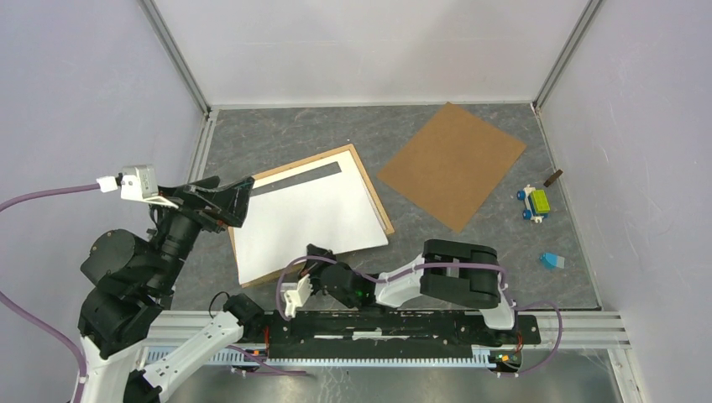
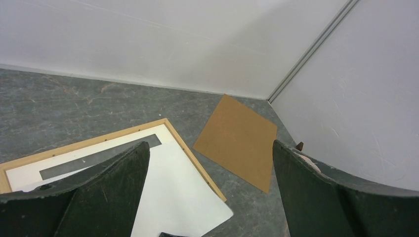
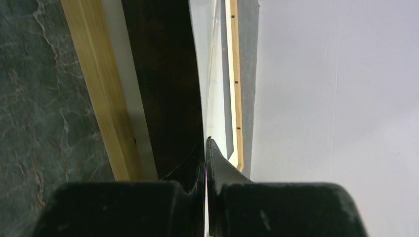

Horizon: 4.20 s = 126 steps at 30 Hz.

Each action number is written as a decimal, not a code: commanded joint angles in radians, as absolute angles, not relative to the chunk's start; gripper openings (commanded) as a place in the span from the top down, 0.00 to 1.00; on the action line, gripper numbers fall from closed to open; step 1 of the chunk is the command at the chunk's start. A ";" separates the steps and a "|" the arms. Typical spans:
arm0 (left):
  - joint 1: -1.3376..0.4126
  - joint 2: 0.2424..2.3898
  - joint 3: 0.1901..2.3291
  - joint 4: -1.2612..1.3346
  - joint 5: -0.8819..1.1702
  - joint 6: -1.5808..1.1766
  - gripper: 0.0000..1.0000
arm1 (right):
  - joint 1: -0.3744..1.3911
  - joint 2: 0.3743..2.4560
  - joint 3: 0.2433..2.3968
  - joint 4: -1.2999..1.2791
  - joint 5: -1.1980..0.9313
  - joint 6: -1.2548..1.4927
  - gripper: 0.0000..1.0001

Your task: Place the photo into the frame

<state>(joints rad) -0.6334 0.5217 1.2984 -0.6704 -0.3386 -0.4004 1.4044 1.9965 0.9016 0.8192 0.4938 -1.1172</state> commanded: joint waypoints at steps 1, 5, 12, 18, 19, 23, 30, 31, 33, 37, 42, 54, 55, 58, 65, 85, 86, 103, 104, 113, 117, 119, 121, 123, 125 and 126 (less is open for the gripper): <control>-0.629 0.517 1.295 -0.644 -0.340 -0.356 0.00 | 1.394 2.051 0.976 0.791 0.472 -1.107 1.00; -0.629 0.516 1.290 -0.638 -0.333 -0.359 0.00 | 1.377 2.065 0.988 0.781 0.452 -1.109 1.00; -0.629 0.525 1.266 -0.612 -0.303 -0.372 0.00 | 1.340 2.081 0.986 0.778 0.391 -1.147 0.99; -0.629 0.524 1.253 -0.597 -0.295 -0.376 0.00 | 1.326 2.105 1.010 0.766 0.341 -1.186 0.99; -0.629 0.525 1.253 -0.597 -0.294 -0.376 0.00 | 1.321 2.105 1.011 0.762 0.326 -1.192 0.99; -0.629 0.526 1.253 -0.595 -0.287 -0.374 0.00 | 1.299 2.113 1.033 0.734 0.287 -1.200 0.99; -0.629 0.537 1.246 -0.584 -0.272 -0.376 0.00 | 1.297 2.128 1.038 0.720 0.257 -1.269 0.99; -0.629 0.537 1.243 -0.581 -0.270 -0.376 0.00 | 1.301 2.127 1.032 0.720 0.260 -1.288 0.99; -0.629 0.537 1.237 -0.576 -0.269 -0.376 0.00 | 1.313 2.126 1.014 0.739 0.274 -1.331 0.99; -0.629 0.546 1.236 -0.571 -0.260 -0.376 0.00 | 1.330 2.160 1.047 0.695 0.340 -1.470 0.99; -0.629 0.547 1.240 -0.575 -0.254 -0.374 0.00 | 1.346 2.145 1.072 0.643 0.359 -1.489 0.98; -0.630 0.534 1.229 -0.571 -0.246 -0.382 0.00 | 1.275 2.142 1.079 0.638 0.258 -1.412 0.92; -0.630 0.534 1.230 -0.573 -0.243 -0.383 0.00 | 1.271 2.136 1.080 0.628 0.250 -1.409 0.91; -0.629 0.533 1.235 -0.581 -0.243 -0.381 0.00 | 1.265 2.113 1.087 0.595 0.226 -1.409 0.89; -0.629 0.532 1.230 -0.583 -0.250 -0.384 0.00 | 1.248 2.036 1.052 0.612 0.238 -1.302 0.66; -0.630 0.543 1.197 -0.550 -0.205 -0.414 0.00 | 1.184 1.942 1.044 0.512 0.366 -0.564 0.02; -0.630 0.543 1.196 -0.550 -0.204 -0.416 0.00 | 1.184 1.936 1.048 0.496 0.386 -0.523 0.02; -0.629 0.538 1.193 -0.556 -0.196 -0.410 0.00 | 1.060 1.845 1.048 0.241 0.458 0.264 0.02; -0.630 0.540 1.193 -0.555 -0.196 -0.410 0.00 | 1.060 1.843 1.045 0.236 0.456 0.243 0.02; -0.630 0.536 1.184 -0.549 -0.194 -0.411 0.00 | 1.115 1.778 0.889 0.411 0.274 -0.536 0.04; -0.629 0.542 1.183 -0.540 -0.187 -0.414 0.00 | 1.140 1.787 0.832 0.571 0.329 -0.802 0.10; -0.629 0.544 1.186 -0.540 -0.183 -0.416 0.00 | 1.145 1.816 0.862 0.587 0.343 -0.897 0.16; -0.629 0.544 1.191 -0.544 -0.181 -0.414 0.00 | 1.163 1.839 0.874 0.600 0.347 -1.022 0.17; -0.629 0.542 1.199 -0.554 -0.181 -0.408 0.00 | 1.174 1.866 0.881 0.627 0.371 -1.117 0.20; -0.629 0.537 1.205 -0.563 -0.189 -0.402 0.00 | 1.182 1.888 0.892 0.614 0.377 -1.189 0.32; -0.630 0.535 1.206 -0.562 -0.194 -0.399 0.00 | 1.181 1.891 0.895 0.610 0.370 -1.210 0.39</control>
<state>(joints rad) -0.6334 0.5377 1.1862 -0.5880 -0.1989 -0.4015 1.1702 1.8557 0.8501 0.5465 0.3489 -0.9714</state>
